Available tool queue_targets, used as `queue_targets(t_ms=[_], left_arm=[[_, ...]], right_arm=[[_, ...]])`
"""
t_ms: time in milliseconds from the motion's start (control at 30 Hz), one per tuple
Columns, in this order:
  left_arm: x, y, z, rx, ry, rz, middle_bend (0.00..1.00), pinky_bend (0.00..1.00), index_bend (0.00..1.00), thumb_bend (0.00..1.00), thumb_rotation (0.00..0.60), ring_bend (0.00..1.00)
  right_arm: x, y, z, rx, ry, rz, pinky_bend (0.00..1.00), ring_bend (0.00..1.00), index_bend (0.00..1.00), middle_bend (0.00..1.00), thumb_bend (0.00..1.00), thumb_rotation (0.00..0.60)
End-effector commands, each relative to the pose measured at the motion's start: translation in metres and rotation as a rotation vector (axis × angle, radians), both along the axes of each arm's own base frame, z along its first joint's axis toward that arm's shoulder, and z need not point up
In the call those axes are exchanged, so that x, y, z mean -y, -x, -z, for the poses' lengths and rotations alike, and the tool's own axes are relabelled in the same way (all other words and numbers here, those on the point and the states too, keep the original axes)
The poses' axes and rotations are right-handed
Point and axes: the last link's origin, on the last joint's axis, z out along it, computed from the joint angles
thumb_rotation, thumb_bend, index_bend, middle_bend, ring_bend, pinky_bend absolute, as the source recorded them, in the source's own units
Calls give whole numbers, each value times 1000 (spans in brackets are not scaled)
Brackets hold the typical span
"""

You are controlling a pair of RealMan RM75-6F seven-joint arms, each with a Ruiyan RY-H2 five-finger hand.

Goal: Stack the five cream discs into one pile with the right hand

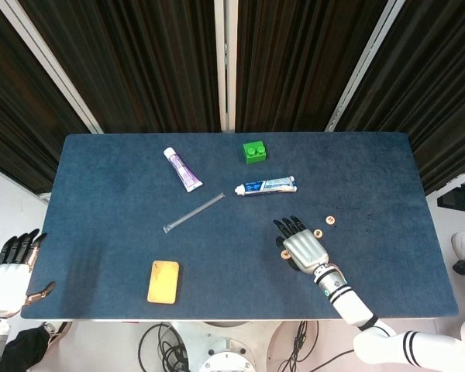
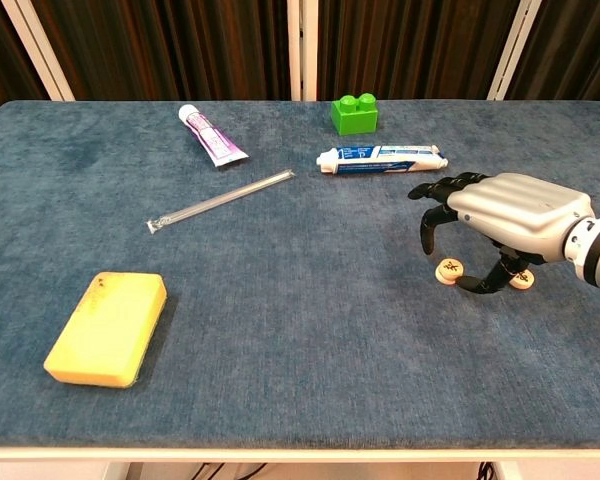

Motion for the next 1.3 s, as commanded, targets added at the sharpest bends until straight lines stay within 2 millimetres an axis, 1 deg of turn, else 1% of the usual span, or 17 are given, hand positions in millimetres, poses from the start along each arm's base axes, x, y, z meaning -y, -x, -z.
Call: queue_targets(t_ms=[33, 267, 367, 433, 533, 633, 800, 1000, 1300], left_arm=[[0, 0, 0, 0, 0, 1, 0, 0, 0, 188, 600, 0], [0, 1, 0, 2, 1, 0, 0, 0, 0, 188, 600, 0], [0, 1, -1, 5, -3, 0, 0, 0, 0, 188, 600, 0], [1, 1, -1, 6, -3, -1, 0, 0, 0, 188, 600, 0], [0, 1, -1, 5, 1, 0, 0, 0, 0, 188, 600, 0], [-1, -1, 0, 8, 2, 7, 0, 0, 0, 188, 600, 0], [-2, -3, 2, 3, 10, 14, 0, 0, 0, 188, 600, 0], [-3, -3, 2, -2, 13, 11, 0, 0, 0, 189, 600, 0], [-3, -2, 3, -3, 15, 2, 0, 0, 0, 188, 600, 0]], right_arm=[[0, 0, 0, -2, 0, 1, 0, 0, 378, 34, 235, 600], [-1, 0, -3, 0, 2, -1, 0, 0, 375, 32, 237, 600], [-3, -1, -14, 26, 33, -4, 0, 0, 367, 29, 237, 600], [-6, 1, -27, 48, 64, 2, 0, 0, 366, 30, 237, 600], [-9, 12, -43, 31, 97, 9, 0, 0, 365, 31, 237, 600], [-13, 25, -50, 11, 108, 29, 0, 0, 365, 30, 237, 600], [-20, 47, -48, -16, 89, 69, 0, 0, 365, 30, 237, 600], [-22, 61, -40, -11, 80, 108, 0, 0, 364, 29, 237, 600], [-19, 62, -34, -7, 86, 94, 0, 0, 378, 32, 237, 600]])
